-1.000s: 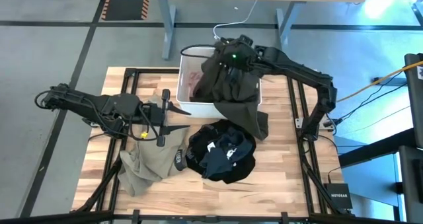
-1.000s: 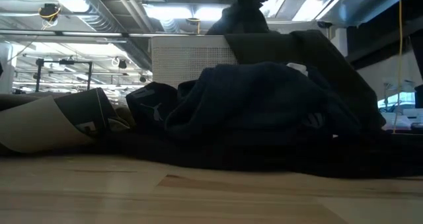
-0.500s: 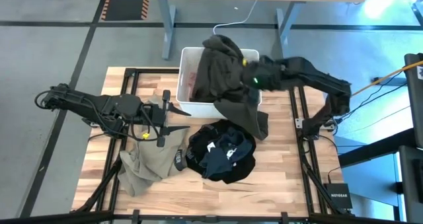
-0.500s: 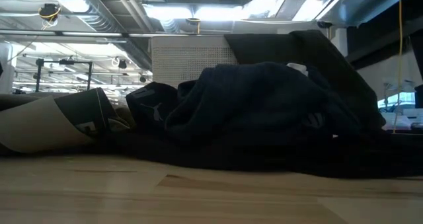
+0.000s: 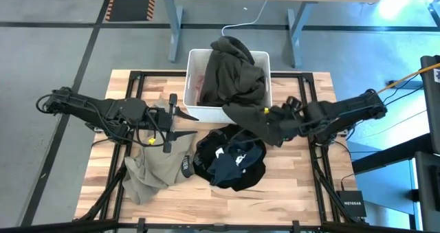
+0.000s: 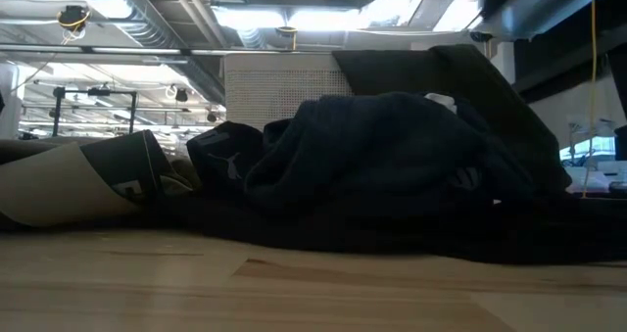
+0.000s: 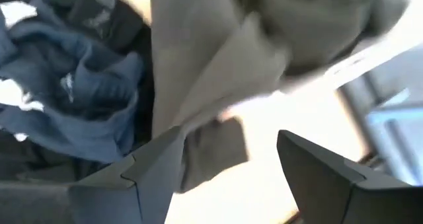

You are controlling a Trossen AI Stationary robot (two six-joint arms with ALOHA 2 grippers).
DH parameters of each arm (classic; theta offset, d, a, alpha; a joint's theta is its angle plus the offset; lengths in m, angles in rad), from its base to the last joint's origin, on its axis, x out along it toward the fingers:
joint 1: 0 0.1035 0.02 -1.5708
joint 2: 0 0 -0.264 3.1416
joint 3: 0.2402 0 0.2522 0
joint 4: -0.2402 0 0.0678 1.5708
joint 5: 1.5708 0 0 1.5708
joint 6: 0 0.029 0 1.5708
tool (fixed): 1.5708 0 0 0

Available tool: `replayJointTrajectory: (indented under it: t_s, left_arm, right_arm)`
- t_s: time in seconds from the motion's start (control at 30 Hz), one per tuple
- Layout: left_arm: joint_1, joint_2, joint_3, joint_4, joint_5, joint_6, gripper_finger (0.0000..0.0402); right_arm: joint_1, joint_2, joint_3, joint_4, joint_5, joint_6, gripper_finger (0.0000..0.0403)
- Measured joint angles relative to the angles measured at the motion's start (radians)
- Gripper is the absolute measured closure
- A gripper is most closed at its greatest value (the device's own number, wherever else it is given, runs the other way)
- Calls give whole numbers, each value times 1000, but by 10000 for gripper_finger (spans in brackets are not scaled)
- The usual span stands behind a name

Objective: Sort clothes
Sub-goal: Put the black hoodie into the white laundry bin

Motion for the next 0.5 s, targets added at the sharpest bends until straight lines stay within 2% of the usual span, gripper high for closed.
replayJointTrajectory:
  t_s: [0.1, 0.23, 0.37, 0.5]
  left_arm:
    - [0, 0, 0, 2, 0, 9, 231]
    - [0, 0, 0, 9, 0, 14, 231]
    - [1, 0, 0, 16, 0, 29, 231]
    - [1, -1, 0, 28, 0, 32, 231]
  right_arm:
    - [23, -67, -166, 127, -56, 56, 141]
    - [21, -122, -350, 294, -69, 81, 141]
    - [-34, -123, -474, 462, -88, 52, 141]
    - [-114, -117, -546, 668, -208, -60, 145]
